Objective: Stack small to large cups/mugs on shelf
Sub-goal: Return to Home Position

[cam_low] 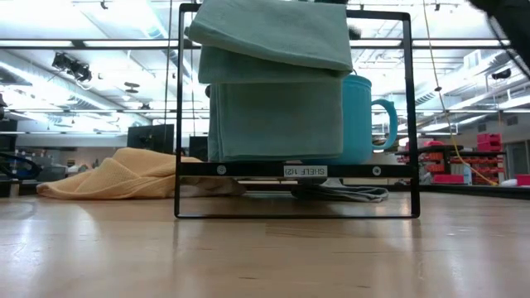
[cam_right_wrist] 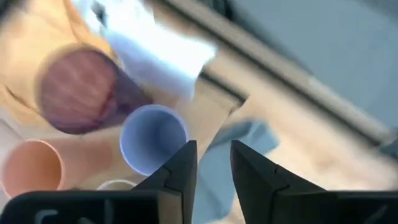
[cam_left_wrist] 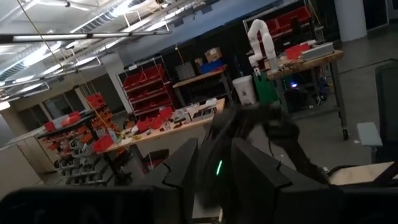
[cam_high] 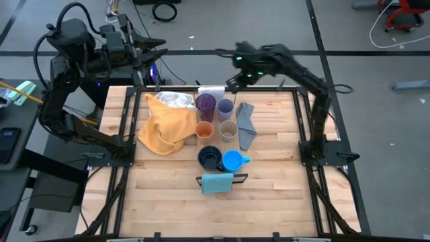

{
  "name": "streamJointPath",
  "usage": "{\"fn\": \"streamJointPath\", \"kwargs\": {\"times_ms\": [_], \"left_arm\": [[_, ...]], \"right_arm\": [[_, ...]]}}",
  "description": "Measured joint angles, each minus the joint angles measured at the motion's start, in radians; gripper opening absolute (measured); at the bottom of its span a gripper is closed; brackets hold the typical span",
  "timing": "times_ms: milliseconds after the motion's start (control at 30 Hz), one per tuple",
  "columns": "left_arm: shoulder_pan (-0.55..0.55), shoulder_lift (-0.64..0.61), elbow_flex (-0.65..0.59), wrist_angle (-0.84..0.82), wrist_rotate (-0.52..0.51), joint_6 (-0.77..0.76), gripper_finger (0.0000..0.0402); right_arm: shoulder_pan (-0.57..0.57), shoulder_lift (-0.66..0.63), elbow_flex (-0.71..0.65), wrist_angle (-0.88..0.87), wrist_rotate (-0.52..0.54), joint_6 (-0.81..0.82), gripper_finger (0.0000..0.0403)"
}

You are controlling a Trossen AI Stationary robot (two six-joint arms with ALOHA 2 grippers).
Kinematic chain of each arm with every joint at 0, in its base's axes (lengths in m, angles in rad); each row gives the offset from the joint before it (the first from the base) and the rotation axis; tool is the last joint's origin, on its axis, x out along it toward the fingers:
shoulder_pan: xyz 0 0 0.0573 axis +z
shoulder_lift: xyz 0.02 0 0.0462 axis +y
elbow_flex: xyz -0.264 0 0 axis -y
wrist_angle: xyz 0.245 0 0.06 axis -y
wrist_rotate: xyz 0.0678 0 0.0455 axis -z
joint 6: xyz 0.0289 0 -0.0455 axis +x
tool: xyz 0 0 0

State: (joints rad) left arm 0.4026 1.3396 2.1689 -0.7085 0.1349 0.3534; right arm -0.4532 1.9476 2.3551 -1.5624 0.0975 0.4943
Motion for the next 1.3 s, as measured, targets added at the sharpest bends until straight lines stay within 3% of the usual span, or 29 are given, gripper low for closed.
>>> {"fn": "streamJointPath", "kwargs": {"times_ms": [200,467,567,667,767,933,1033,1167,1300], "left_arm": [[0.000,0.000,0.000,0.001,0.014,-0.027,0.0108],[-0.028,0.047,0.001,0.031,0.264,-0.130,0.0107],[-0.088,0.092,0.000,0.045,0.439,-0.122,0.0107],[-0.181,0.150,0.000,0.121,0.476,-0.115,0.0107],[-0.253,0.221,0.000,0.202,0.413,-0.162,0.0106],[-0.353,0.345,-0.001,0.219,0.123,-0.190,0.0090],[-0.380,0.377,-0.002,0.180,0.075,-0.219,0.0078],[-0.396,0.345,-0.002,0.075,-0.033,-0.236,0.0063],[-0.396,0.236,-0.002,0.029,-0.089,-0.214,0.0056]], "right_arm": [[0.085,-0.230,-0.007,0.027,0.163,-0.026,0.0096],[0.250,-0.481,-0.008,0.034,0.283,-0.025,0.0088],[0.318,-0.550,-0.009,0.029,0.361,-0.027,0.0086],[0.365,-0.605,-0.008,0.001,0.409,-0.027,0.0087],[0.385,-0.650,-0.021,-0.008,0.433,-0.033,0.0086],[0.384,-0.705,-0.058,-0.009,0.431,-0.078,0.0085],[0.384,-0.735,-0.087,-0.009,0.431,-0.101,0.0085],[0.384,-0.776,-0.141,-0.009,0.429,-0.105,0.0084],[0.384,-0.818,-0.197,-0.009,0.429,-0.105,0.0084]]}}
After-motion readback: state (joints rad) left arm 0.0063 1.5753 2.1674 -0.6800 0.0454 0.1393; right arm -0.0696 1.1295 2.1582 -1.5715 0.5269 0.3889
